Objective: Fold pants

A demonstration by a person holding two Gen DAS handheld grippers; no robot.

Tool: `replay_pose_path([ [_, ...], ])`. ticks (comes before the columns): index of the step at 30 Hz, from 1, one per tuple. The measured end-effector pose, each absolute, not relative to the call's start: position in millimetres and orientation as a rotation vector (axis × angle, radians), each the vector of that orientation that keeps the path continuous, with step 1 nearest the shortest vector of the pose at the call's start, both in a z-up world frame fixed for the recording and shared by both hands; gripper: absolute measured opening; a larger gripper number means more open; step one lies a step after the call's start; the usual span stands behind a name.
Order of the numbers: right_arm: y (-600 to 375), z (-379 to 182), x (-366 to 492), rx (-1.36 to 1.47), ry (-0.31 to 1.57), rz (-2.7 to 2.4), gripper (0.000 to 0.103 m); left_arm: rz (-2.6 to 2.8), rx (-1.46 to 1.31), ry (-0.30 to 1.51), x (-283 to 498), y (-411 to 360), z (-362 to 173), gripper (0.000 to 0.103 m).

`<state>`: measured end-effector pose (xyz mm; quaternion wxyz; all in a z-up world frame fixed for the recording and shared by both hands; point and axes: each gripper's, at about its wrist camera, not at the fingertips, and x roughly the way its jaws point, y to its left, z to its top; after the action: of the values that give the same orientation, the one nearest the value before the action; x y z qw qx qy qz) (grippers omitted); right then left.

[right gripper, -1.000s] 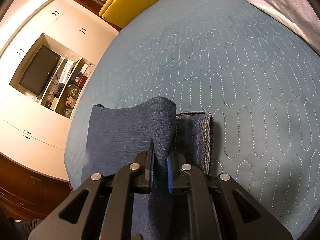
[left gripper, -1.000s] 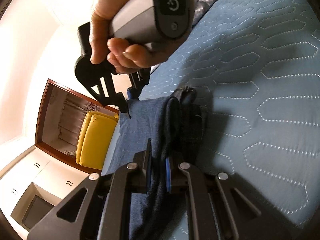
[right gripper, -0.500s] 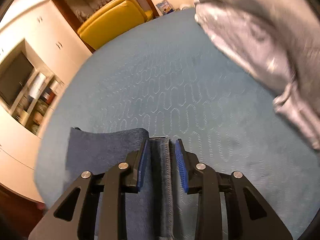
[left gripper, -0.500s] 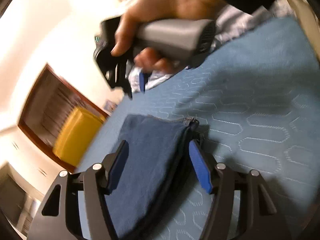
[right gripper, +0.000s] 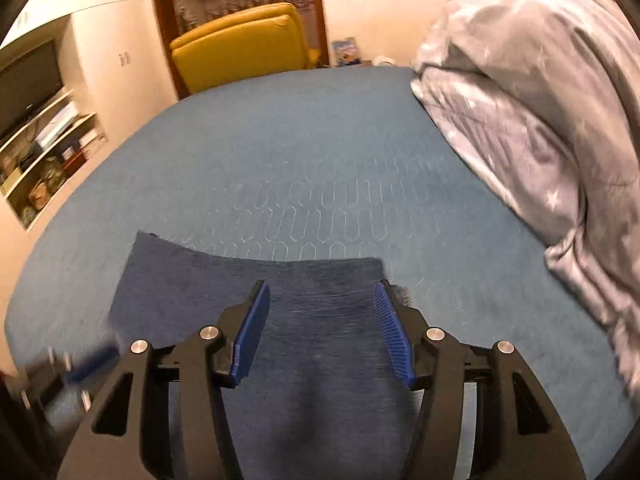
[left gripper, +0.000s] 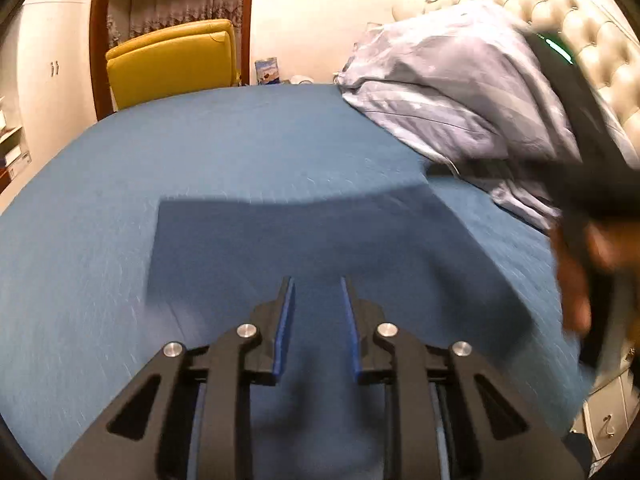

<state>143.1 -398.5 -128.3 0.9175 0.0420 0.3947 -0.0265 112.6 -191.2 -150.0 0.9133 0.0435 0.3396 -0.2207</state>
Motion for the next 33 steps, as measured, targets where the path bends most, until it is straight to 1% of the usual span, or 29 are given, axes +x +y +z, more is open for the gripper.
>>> replay_pose_path([
  [3, -398, -148, 163, 0.079, 0.861, -0.113, 0.054, -0.491, 0.162, 0.774, 170, -198, -154, 0.022],
  [5, -407, -165, 175, 0.053, 0.905, -0.182, 0.05, -0.494, 0.223, 0.858, 206, -207, -171, 0.023],
  [6, -416, -173, 177, 0.068, 0.916, -0.204, 0.05, -0.465, 0.25, 0.896, 219, -209, -181, 0.022],
  [9, -435, -186, 177, 0.16, 0.922, -0.18, 0.057, -0.436, 0.26, 0.942, 248, -206, -201, 0.023],
  [11, -435, -186, 177, 0.145, 0.906, -0.184, 0.061, -0.424, 0.225, 0.933, 259, -198, -201, 0.023],
  [13, -439, -188, 176, 0.164, 0.905, -0.19, 0.066, -0.413, 0.193, 0.94, 271, -190, -198, 0.023],
  [16, -446, -189, 177, 0.204, 0.915, -0.186, 0.07, -0.408, 0.143, 0.958, 284, -176, -196, 0.022],
  [18, -445, -185, 178, 0.189, 0.911, -0.195, 0.07, -0.389, 0.138, 0.945, 279, -169, -186, 0.018],
  [20, -430, -169, 165, 0.113, 0.88, -0.231, 0.065, -0.415, 0.11, 0.887, 255, -163, -165, 0.018],
  [22, -413, -155, 151, 0.056, 0.83, -0.208, 0.065, -0.471, 0.149, 0.851, 228, -171, -157, 0.018],
  [25, -384, -156, 140, -0.027, 0.843, -0.169, 0.065, -0.56, 0.165, 0.862, 199, -193, -161, 0.019],
  [26, -381, -162, 141, -0.056, 0.862, -0.194, 0.065, -0.571, 0.187, 0.882, 195, -204, -167, 0.021],
  [28, -390, -175, 143, -0.074, 0.915, -0.269, 0.064, -0.55, 0.262, 0.936, 193, -223, -186, 0.022],
  [30, -411, -181, 137, -0.02, 0.957, -0.297, 0.067, -0.487, 0.3, 0.959, 197, -220, -197, 0.023],
  [31, -417, -181, 133, 0.0, 0.961, -0.299, 0.068, -0.419, 0.314, 0.954, 199, -212, -195, 0.023],
  [33, -421, -173, 125, -0.014, 0.944, -0.315, 0.068, -0.359, 0.292, 0.931, 199, -191, -184, 0.026],
])
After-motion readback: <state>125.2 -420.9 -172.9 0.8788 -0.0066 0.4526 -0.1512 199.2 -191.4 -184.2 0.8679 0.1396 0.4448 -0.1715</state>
